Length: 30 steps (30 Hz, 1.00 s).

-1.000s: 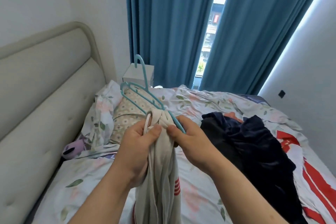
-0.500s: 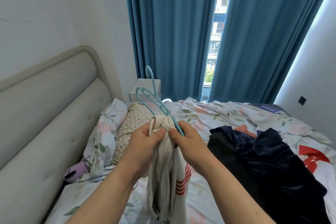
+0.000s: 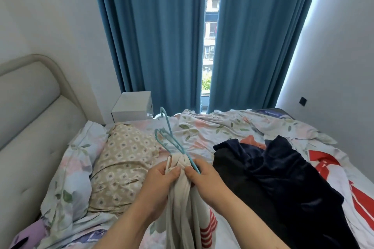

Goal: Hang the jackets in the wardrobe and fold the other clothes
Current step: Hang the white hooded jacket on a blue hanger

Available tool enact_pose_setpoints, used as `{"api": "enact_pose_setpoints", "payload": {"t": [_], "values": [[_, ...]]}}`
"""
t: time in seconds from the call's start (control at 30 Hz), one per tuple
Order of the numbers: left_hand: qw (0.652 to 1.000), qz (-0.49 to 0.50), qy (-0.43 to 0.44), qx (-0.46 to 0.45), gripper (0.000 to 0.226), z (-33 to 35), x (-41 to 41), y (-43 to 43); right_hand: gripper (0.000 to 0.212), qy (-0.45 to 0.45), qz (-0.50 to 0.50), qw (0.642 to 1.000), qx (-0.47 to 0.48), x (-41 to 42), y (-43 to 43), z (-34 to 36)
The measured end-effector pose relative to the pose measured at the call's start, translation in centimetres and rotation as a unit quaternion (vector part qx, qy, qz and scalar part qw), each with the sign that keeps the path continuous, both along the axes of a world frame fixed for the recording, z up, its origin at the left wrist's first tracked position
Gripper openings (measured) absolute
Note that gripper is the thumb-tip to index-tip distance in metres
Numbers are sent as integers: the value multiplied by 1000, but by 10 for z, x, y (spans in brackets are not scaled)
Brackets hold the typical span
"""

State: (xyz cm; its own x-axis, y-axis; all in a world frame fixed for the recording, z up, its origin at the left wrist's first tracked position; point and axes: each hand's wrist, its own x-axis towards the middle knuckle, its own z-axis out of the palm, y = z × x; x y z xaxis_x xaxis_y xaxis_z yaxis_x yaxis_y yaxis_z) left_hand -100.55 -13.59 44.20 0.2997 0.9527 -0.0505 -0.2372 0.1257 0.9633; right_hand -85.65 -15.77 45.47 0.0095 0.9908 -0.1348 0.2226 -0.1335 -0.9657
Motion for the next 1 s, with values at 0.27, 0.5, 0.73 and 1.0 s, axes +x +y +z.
{"api": "enact_pose_setpoints", "payload": {"t": [0.27,0.5,0.73,1.0], "values": [[987,1,-70,-145,29,-158,11,96,19,-39,-76,994,-71,3,91,-153],[984,59,112,-125,33,-298,19,157,14,-63,-142,982,-102,8,153,-293],[967,147,170,-119,26,-366,-29,265,20,-192,-193,960,-61,89,219,-365],[973,170,129,-84,24,-361,-68,417,19,-286,-227,931,-26,164,283,-383]]}}
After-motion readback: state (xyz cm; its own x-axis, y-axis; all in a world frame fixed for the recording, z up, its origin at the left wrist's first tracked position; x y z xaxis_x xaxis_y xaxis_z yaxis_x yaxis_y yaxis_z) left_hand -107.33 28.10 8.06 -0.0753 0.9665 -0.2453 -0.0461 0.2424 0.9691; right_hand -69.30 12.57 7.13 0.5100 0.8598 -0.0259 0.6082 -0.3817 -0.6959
